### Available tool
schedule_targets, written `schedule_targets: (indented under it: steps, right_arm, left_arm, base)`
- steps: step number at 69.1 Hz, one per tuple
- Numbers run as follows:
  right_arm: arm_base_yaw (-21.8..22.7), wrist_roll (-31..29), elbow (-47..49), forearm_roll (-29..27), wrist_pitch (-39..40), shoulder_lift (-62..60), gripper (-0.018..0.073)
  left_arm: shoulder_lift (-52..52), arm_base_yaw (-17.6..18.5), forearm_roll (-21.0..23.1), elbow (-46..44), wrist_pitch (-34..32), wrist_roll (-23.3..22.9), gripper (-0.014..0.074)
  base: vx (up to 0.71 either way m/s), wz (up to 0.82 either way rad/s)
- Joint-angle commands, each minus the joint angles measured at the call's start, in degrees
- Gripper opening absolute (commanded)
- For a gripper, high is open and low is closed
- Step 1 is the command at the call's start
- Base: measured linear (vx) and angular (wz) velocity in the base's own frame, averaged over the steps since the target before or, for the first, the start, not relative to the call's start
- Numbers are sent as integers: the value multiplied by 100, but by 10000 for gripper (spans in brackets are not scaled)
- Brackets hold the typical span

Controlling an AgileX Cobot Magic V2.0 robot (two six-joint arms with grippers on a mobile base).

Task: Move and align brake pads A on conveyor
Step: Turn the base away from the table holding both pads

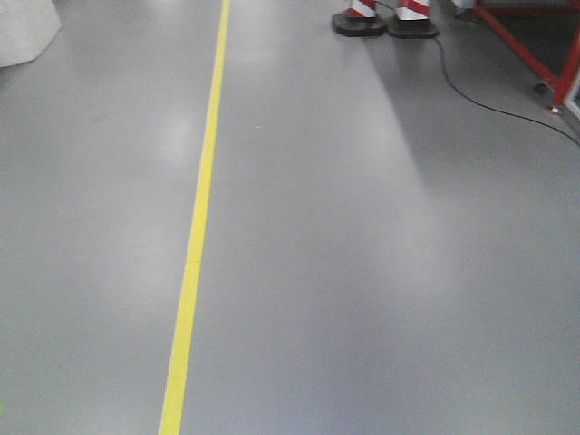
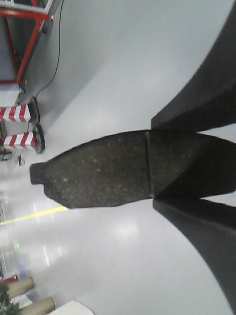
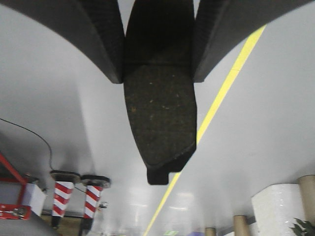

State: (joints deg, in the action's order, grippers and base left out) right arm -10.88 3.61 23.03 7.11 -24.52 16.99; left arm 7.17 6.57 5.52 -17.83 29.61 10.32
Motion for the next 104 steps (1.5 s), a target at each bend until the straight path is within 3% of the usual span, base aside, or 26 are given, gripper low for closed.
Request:
schedule_targets:
  steps: [1,104]
  right_arm:
    - [7,-44,163,49,558,40,-5]
    - [7,-44,163,52,558,40,-5]
  left_arm:
    - [51,28,80,-176,-579,-41,95]
    - [51,28,80,-176,-579,-41,95]
  base:
    - [36,37]
    - [56,5]
